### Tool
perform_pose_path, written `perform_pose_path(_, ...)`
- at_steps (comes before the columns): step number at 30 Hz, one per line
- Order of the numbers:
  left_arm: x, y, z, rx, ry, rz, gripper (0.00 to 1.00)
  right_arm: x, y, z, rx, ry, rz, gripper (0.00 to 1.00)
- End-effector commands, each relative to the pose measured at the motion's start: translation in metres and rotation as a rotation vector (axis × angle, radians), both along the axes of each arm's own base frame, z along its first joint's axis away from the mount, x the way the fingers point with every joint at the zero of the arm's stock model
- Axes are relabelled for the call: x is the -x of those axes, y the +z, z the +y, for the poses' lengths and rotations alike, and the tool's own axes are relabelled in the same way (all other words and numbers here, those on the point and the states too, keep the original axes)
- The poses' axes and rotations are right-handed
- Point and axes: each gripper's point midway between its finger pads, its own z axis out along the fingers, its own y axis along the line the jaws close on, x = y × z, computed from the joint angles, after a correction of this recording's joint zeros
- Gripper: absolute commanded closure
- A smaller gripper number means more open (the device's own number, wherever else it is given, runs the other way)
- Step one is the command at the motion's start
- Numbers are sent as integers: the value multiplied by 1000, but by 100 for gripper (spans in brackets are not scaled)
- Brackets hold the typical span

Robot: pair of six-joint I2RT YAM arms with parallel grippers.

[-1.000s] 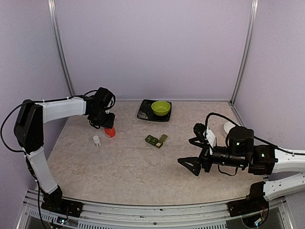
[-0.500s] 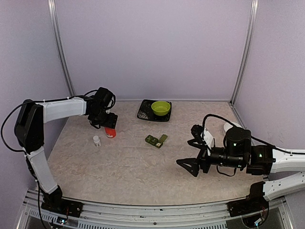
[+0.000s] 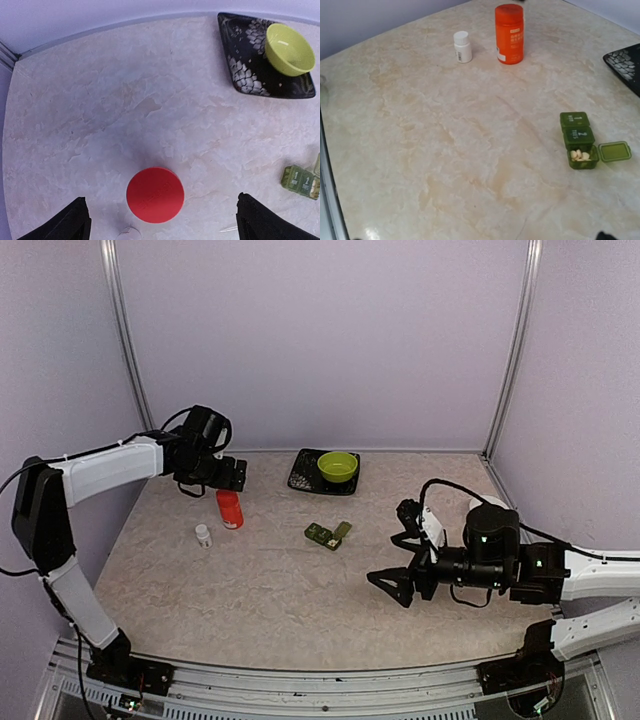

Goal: Sort the pills into containers
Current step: Place the pill bottle at the center of the board, then hold the pill container at the center of the board.

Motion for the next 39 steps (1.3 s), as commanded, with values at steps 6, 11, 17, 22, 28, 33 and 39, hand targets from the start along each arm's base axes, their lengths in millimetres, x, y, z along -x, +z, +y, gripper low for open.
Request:
perform_pose_path(6,29,53,-74,183,-193,-135,1,-25,9,-2,-121,-30,114,0)
perform_pose_path(11,45,37,-117,272,-307,-106,1,-41,-2,-4,-144,-54,189,0)
perform_pose_path(17,51,4,-143,314,-354,-77,1,-58,-6,-9,-169,-83,222,0)
perform_pose_path(22,44,-23,-152,323,-353,-50,1,-79,-13,-21,-198,-146,265,0)
perform_pose_path(28,39,-36,-161,370,-370,-45,1,-95,-20,-27,-227,-163,301,0)
perform_pose_path(33,30,-44,-161,411,-361,-35,1,-111,-28,-28,-259,-166,361,0)
perform_pose_path(39,15,-58,-157,423,-330,-11,1,-133,-31,-24,-289,-165,403,0)
